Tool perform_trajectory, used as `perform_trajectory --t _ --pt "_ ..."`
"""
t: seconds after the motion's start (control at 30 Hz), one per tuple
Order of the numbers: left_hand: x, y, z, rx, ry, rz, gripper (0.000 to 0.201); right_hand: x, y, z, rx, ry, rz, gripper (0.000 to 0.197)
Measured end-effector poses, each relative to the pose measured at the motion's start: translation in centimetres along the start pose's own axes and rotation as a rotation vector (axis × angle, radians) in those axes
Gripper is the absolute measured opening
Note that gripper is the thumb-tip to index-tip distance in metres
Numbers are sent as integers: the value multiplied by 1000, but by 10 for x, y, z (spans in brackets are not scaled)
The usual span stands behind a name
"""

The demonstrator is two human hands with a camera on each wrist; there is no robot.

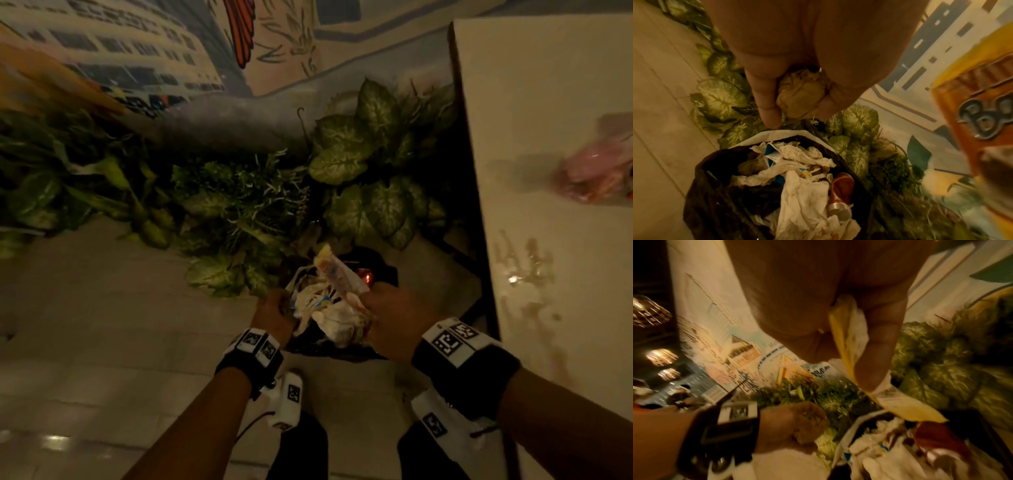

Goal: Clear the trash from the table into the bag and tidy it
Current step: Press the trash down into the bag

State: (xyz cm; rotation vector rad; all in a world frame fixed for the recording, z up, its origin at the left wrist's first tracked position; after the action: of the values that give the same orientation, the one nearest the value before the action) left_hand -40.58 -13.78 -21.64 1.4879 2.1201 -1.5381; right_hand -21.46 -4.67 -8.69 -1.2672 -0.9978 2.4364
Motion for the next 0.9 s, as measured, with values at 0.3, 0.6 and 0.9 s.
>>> perform_trajectory --t 0.3,0.6,0.9 --pt "61 32 5 160 123 199 41 90 84 -16 162 358 29 63" --pt "107 78 11 160 93 171 53 181 142 -29 -67 286 10 73" --pt "110 115 29 298 280 237 85 221 185 -65 21 312 70 92"
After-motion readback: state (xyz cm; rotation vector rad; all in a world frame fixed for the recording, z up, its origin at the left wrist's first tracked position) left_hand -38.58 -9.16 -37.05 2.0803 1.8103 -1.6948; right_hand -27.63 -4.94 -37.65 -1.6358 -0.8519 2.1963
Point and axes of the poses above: each hand's wrist, its own x-axis towards the middle knuckle, its own y-axis out of the palm, z = x × y, the point moved 4 cm from there along x, towards the middle knuckle, and after that the axes turned 2 degrees about -z, right-handed, at the moved point
